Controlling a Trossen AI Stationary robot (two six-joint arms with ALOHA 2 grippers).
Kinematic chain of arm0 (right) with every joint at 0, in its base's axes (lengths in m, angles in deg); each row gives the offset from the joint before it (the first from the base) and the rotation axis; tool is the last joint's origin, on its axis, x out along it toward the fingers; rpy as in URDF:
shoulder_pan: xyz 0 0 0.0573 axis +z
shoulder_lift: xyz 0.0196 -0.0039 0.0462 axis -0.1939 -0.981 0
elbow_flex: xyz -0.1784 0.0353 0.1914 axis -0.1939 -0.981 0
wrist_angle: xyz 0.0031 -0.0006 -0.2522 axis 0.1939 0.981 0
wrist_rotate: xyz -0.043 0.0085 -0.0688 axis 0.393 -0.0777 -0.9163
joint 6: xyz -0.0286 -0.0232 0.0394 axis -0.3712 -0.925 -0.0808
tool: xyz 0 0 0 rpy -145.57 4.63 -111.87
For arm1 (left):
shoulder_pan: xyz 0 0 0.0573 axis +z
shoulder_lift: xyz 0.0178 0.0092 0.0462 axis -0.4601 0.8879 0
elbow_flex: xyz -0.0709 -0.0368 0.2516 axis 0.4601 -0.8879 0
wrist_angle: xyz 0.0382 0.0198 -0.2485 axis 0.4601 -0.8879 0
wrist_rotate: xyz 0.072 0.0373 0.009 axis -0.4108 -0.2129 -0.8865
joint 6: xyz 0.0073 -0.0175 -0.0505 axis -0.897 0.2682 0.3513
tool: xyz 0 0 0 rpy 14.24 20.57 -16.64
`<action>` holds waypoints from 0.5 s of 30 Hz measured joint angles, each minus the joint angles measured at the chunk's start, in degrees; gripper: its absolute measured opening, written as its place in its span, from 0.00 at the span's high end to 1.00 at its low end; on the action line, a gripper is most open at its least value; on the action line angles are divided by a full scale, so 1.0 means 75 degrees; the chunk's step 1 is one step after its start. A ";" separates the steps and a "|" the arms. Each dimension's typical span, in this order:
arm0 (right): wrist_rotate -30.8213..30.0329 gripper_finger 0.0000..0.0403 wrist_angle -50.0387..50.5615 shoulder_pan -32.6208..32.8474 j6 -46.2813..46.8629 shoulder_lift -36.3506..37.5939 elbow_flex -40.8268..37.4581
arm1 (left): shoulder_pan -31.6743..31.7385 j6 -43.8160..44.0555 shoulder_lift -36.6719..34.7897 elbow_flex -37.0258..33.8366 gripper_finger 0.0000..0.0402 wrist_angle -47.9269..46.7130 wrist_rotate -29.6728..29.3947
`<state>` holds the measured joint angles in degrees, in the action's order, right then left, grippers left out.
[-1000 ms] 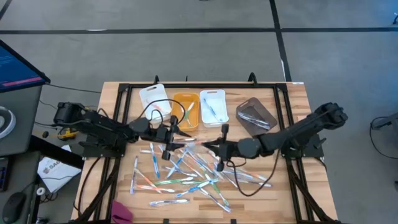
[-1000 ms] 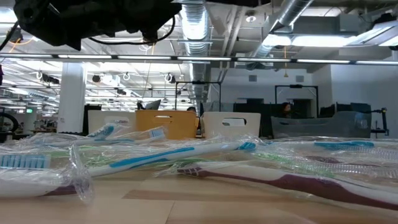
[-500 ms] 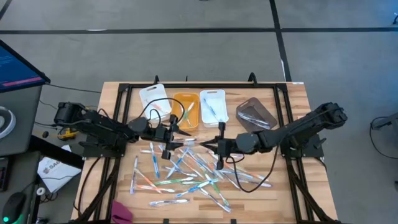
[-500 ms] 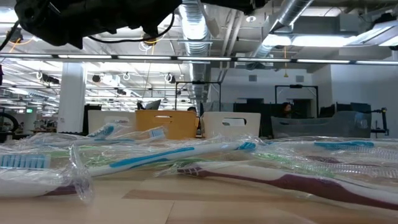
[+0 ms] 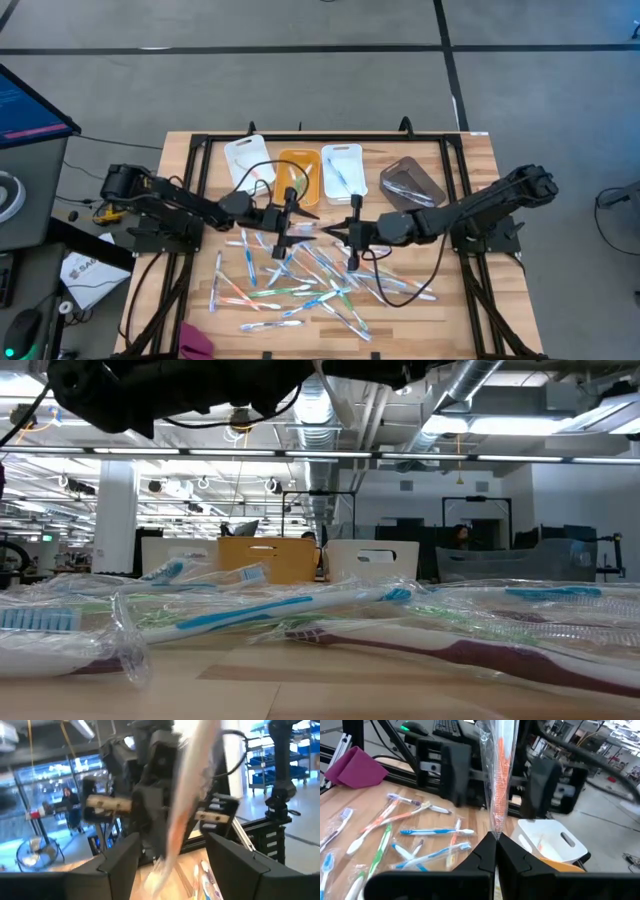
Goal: Pick & Place Toothbrushes
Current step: Put the white orange toothbrush into the left white bin
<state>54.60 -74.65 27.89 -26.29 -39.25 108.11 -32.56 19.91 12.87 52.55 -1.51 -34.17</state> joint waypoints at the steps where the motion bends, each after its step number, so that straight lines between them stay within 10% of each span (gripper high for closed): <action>1: -0.0001 1.00 0.0034 0.0000 0.0036 0.0000 0.0000 | -0.0049 -0.0179 0.0000 0.0001 0.43 0.0004 0.0002; 15: -0.0002 1.00 0.0107 0.0003 0.0208 -0.0126 0.0012 | -0.0408 -0.1019 0.0003 0.0122 0.49 0.0115 -0.0009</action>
<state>54.59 -73.84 27.91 -24.73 -40.19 108.20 -35.62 12.27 12.89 53.46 -0.65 -34.24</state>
